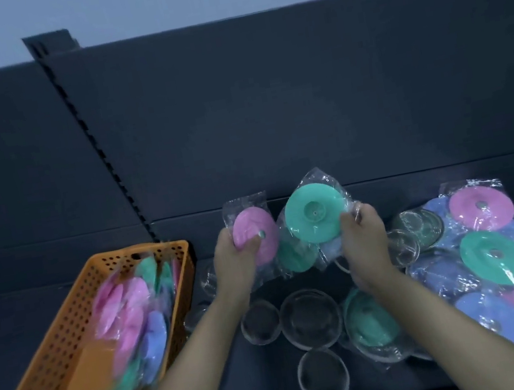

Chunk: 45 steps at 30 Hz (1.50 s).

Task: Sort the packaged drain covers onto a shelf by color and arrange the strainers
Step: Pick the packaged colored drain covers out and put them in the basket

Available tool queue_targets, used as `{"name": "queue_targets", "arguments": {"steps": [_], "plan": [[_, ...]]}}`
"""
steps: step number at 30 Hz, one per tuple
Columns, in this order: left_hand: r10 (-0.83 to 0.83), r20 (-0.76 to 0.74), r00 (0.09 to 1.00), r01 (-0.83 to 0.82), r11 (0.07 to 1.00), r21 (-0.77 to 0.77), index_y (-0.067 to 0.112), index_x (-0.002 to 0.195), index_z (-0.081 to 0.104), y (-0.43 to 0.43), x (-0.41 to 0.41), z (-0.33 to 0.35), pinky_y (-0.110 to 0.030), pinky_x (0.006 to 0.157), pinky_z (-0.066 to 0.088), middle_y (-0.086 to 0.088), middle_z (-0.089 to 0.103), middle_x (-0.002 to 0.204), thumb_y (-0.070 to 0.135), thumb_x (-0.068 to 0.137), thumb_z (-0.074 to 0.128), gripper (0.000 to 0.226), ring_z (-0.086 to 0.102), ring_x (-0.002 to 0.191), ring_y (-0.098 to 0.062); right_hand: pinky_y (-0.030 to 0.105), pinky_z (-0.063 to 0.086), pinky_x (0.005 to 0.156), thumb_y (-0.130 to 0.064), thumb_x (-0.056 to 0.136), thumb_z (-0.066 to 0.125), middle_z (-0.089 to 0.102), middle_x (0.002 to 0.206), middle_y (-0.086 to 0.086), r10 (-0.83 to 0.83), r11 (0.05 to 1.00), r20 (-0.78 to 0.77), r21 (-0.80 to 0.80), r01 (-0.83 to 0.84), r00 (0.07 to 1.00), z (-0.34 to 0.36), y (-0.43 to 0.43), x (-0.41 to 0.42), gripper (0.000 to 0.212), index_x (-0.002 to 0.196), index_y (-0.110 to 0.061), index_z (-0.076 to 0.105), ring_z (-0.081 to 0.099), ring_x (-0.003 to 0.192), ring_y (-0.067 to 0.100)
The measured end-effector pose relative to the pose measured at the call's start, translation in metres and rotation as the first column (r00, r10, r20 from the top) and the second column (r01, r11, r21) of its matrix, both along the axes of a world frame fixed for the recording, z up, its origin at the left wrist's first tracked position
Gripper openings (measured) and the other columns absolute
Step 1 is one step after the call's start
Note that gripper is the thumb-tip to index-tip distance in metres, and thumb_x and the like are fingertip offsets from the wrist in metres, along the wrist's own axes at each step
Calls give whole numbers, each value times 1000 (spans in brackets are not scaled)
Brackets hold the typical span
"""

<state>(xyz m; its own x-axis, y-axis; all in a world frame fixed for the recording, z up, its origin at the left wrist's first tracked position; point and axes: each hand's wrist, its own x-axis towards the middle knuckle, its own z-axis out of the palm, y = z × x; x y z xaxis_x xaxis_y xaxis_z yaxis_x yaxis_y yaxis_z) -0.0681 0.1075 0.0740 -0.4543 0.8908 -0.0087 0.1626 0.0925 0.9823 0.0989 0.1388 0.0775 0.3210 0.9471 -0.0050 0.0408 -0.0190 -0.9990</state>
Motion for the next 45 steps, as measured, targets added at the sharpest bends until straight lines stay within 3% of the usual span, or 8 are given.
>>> {"name": "queue_targets", "arguments": {"steps": [6,17,24,29,34,39,42,45], "plan": [[-29,-149,988,43,995,93,25,102,51,-19,-44,16,-32,70,53,10,57,91,16,86,63,22,56,83,-11,35,18,54,-2,78,43,28,62,5,121,993,-183,20,-119,976,3,-13,-40,29,57,-17,30,24,63,22],[-9,-251,968,63,976,209,29,113,60,-69,-131,51,-21,70,53,15,64,96,14,86,62,30,62,88,-4,34,29,57,-4,77,49,40,78,8,192,981,-342,62,-182,920,19,-38,-140,4,79,-6,50,36,73,24],[91,-293,952,-48,987,153,30,97,59,-118,-201,47,-22,64,50,11,63,87,15,84,60,20,59,76,-4,39,36,64,-20,70,51,48,75,9,316,948,-180,18,-318,932,13,-66,-213,36,78,14,39,44,70,23],[79,-292,953,-79,997,11,35,81,59,-141,-237,22,-19,61,47,12,64,78,19,82,60,16,58,72,-5,31,30,51,-11,85,49,38,63,9,380,924,63,-56,-377,923,-9,-92,-250,19,67,-7,43,37,59,19],[31,-420,907,-79,992,-97,20,90,60,-150,-253,-19,-27,63,45,3,64,81,23,90,55,6,59,76,-18,31,31,50,-12,88,47,46,59,5,422,874,598,-68,-481,682,-28,-115,-262,15,74,-9,45,45,55,22],[70,-564,823,-91,996,-8,16,89,48,-157,-255,-37,-15,56,38,-1,57,86,11,95,48,8,53,74,-16,26,26,45,-14,88,47,39,62,-2,381,846,760,-58,-529,526,-21,-130,-267,23,69,-16,35,41,55,16],[77,-563,823,-85,996,11,13,99,48,-158,-251,-39,-16,62,36,-2,57,95,12,97,45,4,56,85,-20,29,33,54,-15,87,51,37,67,-5,364,808,779,9,-590,510,-21,-136,-271,6,93,-18,49,40,63,15],[-96,-517,851,62,995,-83,10,137,39,-159,-245,-44,-20,96,34,-5,51,133,30,98,45,45,47,123,-21,35,41,70,-28,89,55,40,64,-10,442,736,782,-36,-676,440,-29,-137,-274,14,90,-14,52,43,66,13]]}}
